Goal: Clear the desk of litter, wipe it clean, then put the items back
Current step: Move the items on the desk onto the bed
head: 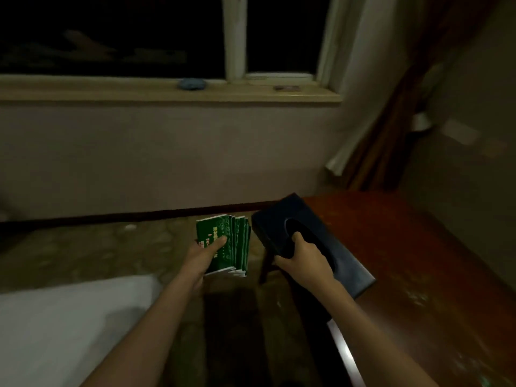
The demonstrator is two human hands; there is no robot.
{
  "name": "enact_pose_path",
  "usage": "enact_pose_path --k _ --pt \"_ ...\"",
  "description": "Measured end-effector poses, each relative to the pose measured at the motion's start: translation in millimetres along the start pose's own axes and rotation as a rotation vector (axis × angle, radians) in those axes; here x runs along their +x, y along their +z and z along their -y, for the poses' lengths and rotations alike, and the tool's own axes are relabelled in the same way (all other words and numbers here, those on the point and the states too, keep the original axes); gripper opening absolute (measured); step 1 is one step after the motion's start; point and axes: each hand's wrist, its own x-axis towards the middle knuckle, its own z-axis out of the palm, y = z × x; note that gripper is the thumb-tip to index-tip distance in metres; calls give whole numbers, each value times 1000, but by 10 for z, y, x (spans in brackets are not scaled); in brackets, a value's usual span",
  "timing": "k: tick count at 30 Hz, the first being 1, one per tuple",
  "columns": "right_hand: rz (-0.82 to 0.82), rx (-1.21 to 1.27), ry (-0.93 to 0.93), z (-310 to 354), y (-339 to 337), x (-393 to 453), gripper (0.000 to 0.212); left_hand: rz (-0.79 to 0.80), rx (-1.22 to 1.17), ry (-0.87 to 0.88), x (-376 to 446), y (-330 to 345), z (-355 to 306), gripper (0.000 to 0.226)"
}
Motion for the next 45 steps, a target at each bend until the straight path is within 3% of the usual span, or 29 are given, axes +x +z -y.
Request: enact_pose_path --k 7,12,18,23,32,37,41,45 --pt "258 -51 -260 947 809 913 36 -334 -123 -48 276 -1129 126 33" --pt "457 -97 -432 1615 1275 1476 59 -590 -226 -20 441 -1689 88 20" --pt "638 -138 -635 2332 1734 1841 69 -856 -357 -34 358 -2076 235 24" --pt "753 -125 -700 2782 2152 1747 73 -1005 -410 -74 121 -2374 433 22" --pt "967 -230 -850 3601 3156 1118 42 -1283 -580 -101 -596 -3087 783 17" --pt "1048 -304 -909 4187 3761 724 31 -1367 -653 -95 -852 -3741 1052 35" --pt "1086 -372 -916 4616 4289 510 34 -1396 -691 -143 -890 -4194 1311 24" --pt "1155 -412 -859 4894 4832 392 45 -1417 -762 -242 -799 -4503 1644 40"
